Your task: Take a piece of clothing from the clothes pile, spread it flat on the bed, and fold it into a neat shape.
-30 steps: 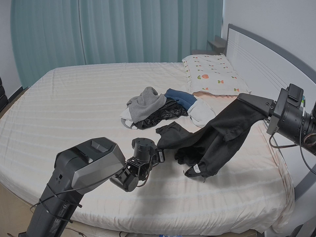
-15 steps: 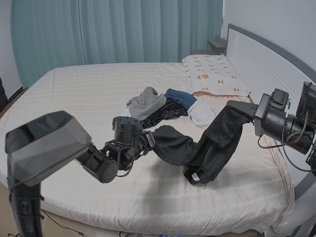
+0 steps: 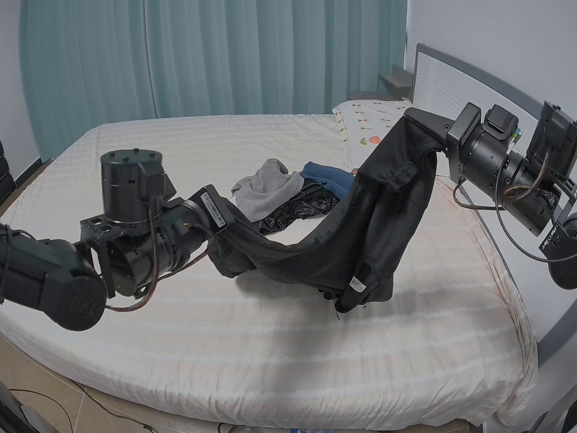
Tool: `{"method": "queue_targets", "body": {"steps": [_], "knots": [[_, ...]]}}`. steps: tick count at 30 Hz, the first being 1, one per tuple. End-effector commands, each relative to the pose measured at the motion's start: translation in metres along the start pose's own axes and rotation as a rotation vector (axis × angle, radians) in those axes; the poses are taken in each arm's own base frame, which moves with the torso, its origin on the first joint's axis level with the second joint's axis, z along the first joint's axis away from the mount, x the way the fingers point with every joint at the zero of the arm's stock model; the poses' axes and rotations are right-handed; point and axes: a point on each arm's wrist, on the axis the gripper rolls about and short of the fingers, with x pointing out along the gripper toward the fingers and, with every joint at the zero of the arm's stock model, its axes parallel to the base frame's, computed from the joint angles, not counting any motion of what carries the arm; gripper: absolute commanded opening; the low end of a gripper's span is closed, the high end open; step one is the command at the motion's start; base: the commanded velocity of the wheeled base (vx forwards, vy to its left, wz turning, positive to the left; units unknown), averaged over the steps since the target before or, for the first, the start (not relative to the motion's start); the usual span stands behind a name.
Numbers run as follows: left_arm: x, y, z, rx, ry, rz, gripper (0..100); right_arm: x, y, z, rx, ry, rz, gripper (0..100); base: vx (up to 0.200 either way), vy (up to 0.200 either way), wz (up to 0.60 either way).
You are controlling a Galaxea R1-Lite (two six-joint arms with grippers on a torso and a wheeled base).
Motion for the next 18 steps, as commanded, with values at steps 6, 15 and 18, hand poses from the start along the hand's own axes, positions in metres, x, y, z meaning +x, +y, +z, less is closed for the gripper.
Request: {"method": "queue_targets", "body": {"steps": [6, 15, 18], "knots": [[-0.038, 0.036, -0.029, -0.105, 0.079, -0.029, 0, 0.003, -0.068, -0.069, 0.026, 0.035, -0.182, 0, 0.0, 0.0, 0.0], [-0.043, 0.044, -0.039, -0.143, 0.107, -0.012, 0, -0.008, -0.077, -0.083, 0.026, 0.082, -0.245, 0, -0.022, 0.0, 0.0], [-0.042, 0.046, -0.042, -0.154, 0.121, -0.001, 0, -0.011, -0.073, -0.083, 0.028, 0.096, -0.253, 0, -0.2, 0.0, 0.0]]}}
